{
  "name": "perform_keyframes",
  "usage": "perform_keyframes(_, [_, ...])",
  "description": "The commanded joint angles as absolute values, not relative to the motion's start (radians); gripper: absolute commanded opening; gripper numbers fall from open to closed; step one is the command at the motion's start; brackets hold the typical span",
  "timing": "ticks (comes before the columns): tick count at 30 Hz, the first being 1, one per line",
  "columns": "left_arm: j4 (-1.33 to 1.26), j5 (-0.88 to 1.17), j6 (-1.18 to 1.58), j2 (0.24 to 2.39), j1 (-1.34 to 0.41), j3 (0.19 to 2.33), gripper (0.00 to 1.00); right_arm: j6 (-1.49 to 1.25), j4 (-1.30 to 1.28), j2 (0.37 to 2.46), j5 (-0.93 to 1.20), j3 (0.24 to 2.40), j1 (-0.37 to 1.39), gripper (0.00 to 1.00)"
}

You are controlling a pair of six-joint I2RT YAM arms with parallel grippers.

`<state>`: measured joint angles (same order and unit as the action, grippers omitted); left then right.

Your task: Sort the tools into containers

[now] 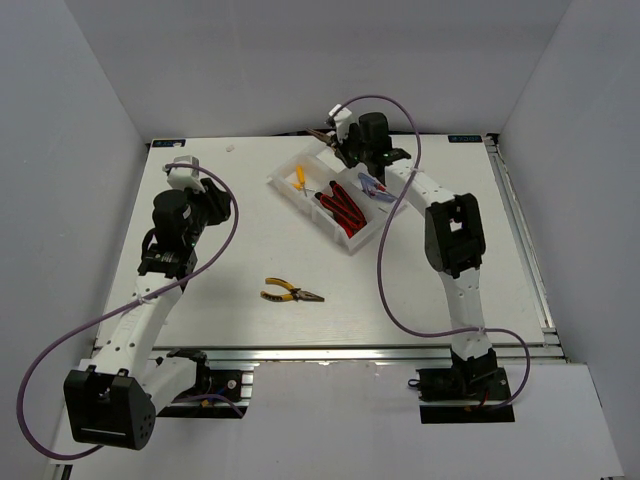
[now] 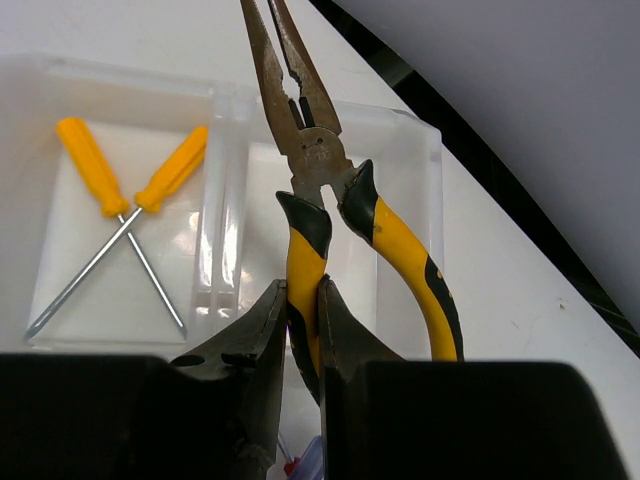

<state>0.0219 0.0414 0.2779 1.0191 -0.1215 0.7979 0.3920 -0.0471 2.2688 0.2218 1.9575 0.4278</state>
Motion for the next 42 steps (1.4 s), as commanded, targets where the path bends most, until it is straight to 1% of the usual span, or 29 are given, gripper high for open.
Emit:
perform_keyframes(1, [0.008,0.052,0.268,1.003,-0.117,0.798,0.48,0.383,0.086,2.279,0.144,2.042,0.433,0.00])
perform_keyframes(7, [0.006,0.067,0.273,1.011,-0.117,0.798,0.48,0.385,0.095,2.322,0.126,2.036,0.433,0.01])
perform_keyframes(10, [0.008,0.077,0.275,1.015,-0.117,0.798,0.48,0.385,0.083,2.319,0.135,2.023,0.434,0.10])
perform_keyframes(11, [0.008,0.080,0.276,1.015,-0.117,0.796,0.48,0.384,0.080,2.319,0.137,2.020,0.433,0.20])
perform_keyframes(14, [0.008,0.086,0.278,1.014,-0.117,0.798,0.48,0.382,0.072,2.312,0.147,2.002,0.434,0.34])
perform_keyframes(17, [0.006,0.089,0.278,1.014,-0.117,0.796,0.48,0.376,0.057,2.295,0.158,1.994,0.433,0.44])
perform_keyframes(22, [0.008,0.106,0.278,1.019,-0.117,0.795,0.48,0.357,0.040,2.243,0.189,1.962,0.433,0.50])
perform_keyframes(24, [-0.023,0.141,0.278,1.028,-0.117,0.796,0.48,0.347,0.011,2.191,0.242,1.945,0.433,0.51])
perform_keyframes(25, [-0.021,0.159,0.278,1.046,-0.117,0.801,0.48,0.350,-0.004,2.169,0.277,1.928,0.433,0.57])
perform_keyframes(27, [-0.034,0.254,0.273,1.068,-0.117,0.802,0.40,0.394,-0.142,2.097,0.456,1.921,0.430,0.66])
perform_keyframes(28, [-0.038,0.288,0.275,1.080,-0.117,0.807,0.31,0.408,-0.181,2.071,0.535,1.889,0.425,0.84])
perform_keyframes(29, [-0.041,0.314,0.285,1.112,-0.120,0.811,0.20,0.420,-0.233,2.004,0.702,1.856,0.423,0.89])
perform_keyframes(30, [-0.038,0.354,0.294,1.130,-0.118,0.818,0.02,0.432,-0.242,1.964,0.785,1.811,0.422,0.89])
perform_keyframes(31, [-0.029,0.365,0.302,1.149,-0.120,0.825,0.00,0.455,-0.245,1.924,0.849,1.757,0.423,0.89])
perform_keyframes(32, [-0.006,0.371,0.314,1.185,-0.127,0.844,0.00,0.462,-0.238,1.834,0.968,1.624,0.426,0.89])
perform_keyframes(33, [-0.006,0.380,0.319,1.199,-0.133,0.848,0.00,0.465,-0.194,1.785,1.015,1.553,0.426,0.89])
perform_keyframes(34, [-0.006,0.382,0.319,1.212,-0.143,0.853,0.00,0.489,-0.175,1.687,1.052,1.484,0.429,0.89])
perform_keyframes(35, [0.042,0.377,0.307,1.222,-0.170,0.864,0.00,0.512,-0.160,1.639,1.105,1.353,0.433,0.89])
perform_keyframes(36, [0.058,0.358,0.299,1.239,-0.188,0.870,0.00,0.532,-0.132,1.590,1.108,1.294,0.436,0.89])
perform_keyframes(37, [0.070,0.336,0.295,1.244,-0.208,0.874,0.03,0.538,-0.120,1.494,1.103,1.243,0.443,0.89])
perform_keyframes(39, [0.107,0.270,0.337,1.253,-0.261,0.865,0.17,0.523,-0.115,1.410,1.094,1.136,0.448,0.89])
perform_keyframes(40, [0.129,0.176,0.366,1.255,-0.279,0.859,0.25,0.514,-0.124,1.341,1.091,1.112,0.448,0.87])
perform_keyframes(42, [0.185,0.092,0.475,1.252,-0.320,0.832,0.30,0.512,-0.164,1.286,1.074,1.072,0.446,0.84])
